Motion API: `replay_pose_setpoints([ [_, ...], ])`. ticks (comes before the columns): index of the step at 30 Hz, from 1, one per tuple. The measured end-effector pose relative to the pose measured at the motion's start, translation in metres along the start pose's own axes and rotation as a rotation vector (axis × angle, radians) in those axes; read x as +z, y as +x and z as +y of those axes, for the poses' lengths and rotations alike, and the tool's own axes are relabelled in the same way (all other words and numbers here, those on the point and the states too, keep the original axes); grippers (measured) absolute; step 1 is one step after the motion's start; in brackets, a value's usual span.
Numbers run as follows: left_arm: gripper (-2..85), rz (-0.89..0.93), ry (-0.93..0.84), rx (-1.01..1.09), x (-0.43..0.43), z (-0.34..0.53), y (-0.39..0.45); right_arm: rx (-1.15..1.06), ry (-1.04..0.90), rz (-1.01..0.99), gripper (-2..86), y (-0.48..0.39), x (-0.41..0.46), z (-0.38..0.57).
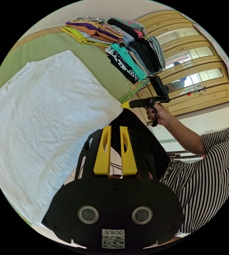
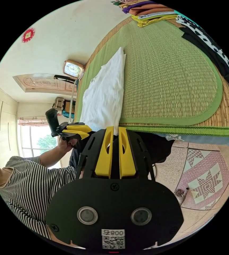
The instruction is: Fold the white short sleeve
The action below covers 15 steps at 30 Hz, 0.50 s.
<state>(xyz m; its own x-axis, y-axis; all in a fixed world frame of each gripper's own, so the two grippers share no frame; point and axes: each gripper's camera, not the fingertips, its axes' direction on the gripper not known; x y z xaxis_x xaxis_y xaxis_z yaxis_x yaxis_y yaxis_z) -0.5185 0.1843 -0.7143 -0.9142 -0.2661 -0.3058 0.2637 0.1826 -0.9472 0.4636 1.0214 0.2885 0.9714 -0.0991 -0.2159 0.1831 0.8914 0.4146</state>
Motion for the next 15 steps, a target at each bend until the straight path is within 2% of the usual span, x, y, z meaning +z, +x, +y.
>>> replay_pose_setpoints([
  [5, 8.1, -0.082, -0.034, 0.116, 0.026, -0.032, 0.049, -0.033, 0.020, -0.090, 1.3, 0.012, -0.011, 0.008],
  [8, 8.3, -0.195, -0.037, 0.170, 0.038, -0.047, 0.078, -0.048, 0.043, -0.175, 1.1, 0.017, -0.015, 0.009],
  [12, 4.4, -0.348, -0.062, 0.158, 0.050, -0.061, 0.099, -0.089, 0.004, -0.167, 1.3, 0.014, -0.005, 0.005],
  [15, 2.1, -0.312, -0.037, 0.125, 0.043, -0.058, 0.098, -0.109, 0.002, -0.159, 2.2, 0.018, 0.000, 0.003],
])
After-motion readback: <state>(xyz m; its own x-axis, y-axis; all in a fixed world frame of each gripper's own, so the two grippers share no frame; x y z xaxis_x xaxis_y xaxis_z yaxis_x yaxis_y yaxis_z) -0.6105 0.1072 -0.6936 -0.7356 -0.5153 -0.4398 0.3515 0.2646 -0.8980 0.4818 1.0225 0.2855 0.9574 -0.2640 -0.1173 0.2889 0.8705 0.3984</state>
